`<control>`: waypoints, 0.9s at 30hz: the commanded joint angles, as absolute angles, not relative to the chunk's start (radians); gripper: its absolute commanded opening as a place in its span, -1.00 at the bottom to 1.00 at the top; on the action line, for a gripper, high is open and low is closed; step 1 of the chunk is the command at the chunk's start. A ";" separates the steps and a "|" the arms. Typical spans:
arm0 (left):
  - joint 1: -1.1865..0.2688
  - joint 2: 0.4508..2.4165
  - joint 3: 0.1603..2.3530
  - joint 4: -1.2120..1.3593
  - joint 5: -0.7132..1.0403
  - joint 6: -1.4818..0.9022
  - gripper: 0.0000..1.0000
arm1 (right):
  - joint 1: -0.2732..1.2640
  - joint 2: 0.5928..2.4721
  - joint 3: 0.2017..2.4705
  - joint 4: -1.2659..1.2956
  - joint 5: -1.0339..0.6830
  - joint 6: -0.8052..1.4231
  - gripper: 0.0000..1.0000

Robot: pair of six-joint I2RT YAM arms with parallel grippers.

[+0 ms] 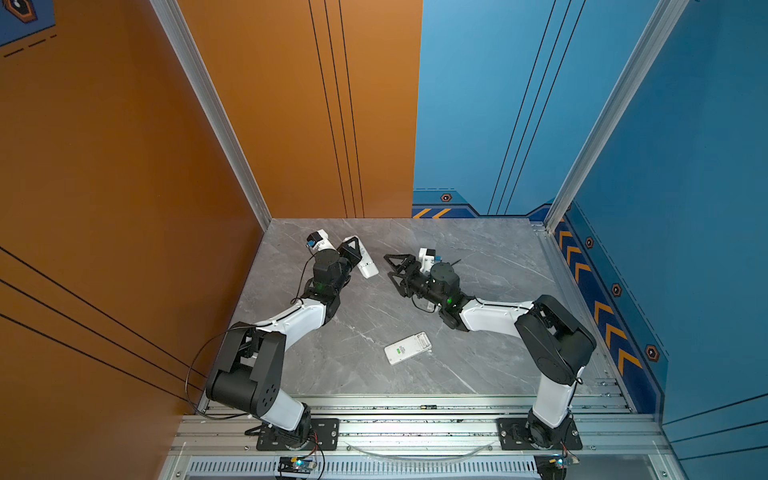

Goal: Unload the batteries from the remote control

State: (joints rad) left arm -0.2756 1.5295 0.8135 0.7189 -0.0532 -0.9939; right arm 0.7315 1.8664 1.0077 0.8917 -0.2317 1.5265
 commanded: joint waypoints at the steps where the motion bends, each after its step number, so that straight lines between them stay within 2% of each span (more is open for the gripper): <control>1: -0.282 1.522 0.798 0.782 -0.084 -0.985 -1.00 | 0.755 1.917 1.041 0.981 -0.221 1.596 0.63; 9: -0.290 1.529 0.785 0.799 -0.093 -0.989 -1.00 | 0.772 1.975 1.070 1.010 -0.207 1.632 0.45; 15: -0.302 1.535 0.773 0.812 -0.096 -0.989 -1.00 | 0.788 2.001 1.090 1.025 -0.214 1.638 0.43; 19: -0.310 1.546 0.767 0.825 -0.100 -0.989 -1.00 | 0.793 2.020 1.103 1.026 -0.219 1.646 0.34; 27: -0.310 1.561 0.763 0.835 -0.100 -0.987 -1.00 | 0.802 2.011 1.064 1.031 -0.212 1.647 0.03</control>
State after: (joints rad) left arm -0.3069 1.5543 0.7723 0.7963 -0.0780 -0.9943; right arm 0.7982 2.0155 1.0824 1.0077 -0.2237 1.6497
